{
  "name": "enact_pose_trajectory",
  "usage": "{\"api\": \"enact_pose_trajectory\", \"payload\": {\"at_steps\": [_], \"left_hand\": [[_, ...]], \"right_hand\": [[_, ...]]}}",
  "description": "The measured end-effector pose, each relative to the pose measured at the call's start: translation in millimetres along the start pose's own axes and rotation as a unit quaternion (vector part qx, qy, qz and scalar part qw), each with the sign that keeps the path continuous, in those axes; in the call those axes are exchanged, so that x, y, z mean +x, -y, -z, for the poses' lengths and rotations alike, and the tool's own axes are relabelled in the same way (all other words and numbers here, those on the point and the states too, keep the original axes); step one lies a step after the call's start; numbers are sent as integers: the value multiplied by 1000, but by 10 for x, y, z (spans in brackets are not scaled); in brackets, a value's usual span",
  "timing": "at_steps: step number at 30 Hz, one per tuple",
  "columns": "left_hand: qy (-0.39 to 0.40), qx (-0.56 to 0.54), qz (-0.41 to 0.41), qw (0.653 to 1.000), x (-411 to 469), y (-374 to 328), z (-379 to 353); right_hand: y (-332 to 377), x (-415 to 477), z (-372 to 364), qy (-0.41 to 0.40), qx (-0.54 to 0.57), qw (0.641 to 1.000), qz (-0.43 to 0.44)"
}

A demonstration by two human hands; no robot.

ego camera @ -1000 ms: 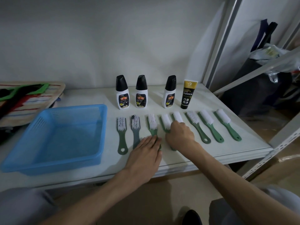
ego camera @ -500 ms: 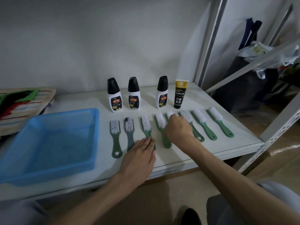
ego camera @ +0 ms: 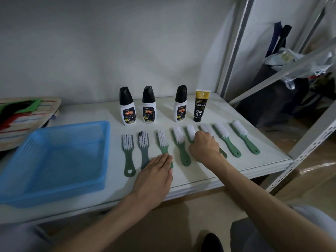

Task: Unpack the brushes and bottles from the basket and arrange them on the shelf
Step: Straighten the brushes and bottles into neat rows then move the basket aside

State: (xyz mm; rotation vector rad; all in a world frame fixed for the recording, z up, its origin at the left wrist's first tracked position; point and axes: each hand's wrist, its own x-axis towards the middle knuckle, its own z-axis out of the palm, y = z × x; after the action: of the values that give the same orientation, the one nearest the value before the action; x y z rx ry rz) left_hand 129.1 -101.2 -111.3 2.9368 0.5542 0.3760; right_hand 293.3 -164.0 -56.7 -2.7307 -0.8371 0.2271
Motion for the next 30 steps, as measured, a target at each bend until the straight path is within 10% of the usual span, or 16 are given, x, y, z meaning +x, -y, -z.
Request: {"api": "enact_pose_trajectory", "payload": {"at_steps": [30], "left_hand": [[10, -2, 6, 1000, -9, -12, 4]], "right_hand": [[-921, 531, 311, -36, 38, 994, -99]]}}
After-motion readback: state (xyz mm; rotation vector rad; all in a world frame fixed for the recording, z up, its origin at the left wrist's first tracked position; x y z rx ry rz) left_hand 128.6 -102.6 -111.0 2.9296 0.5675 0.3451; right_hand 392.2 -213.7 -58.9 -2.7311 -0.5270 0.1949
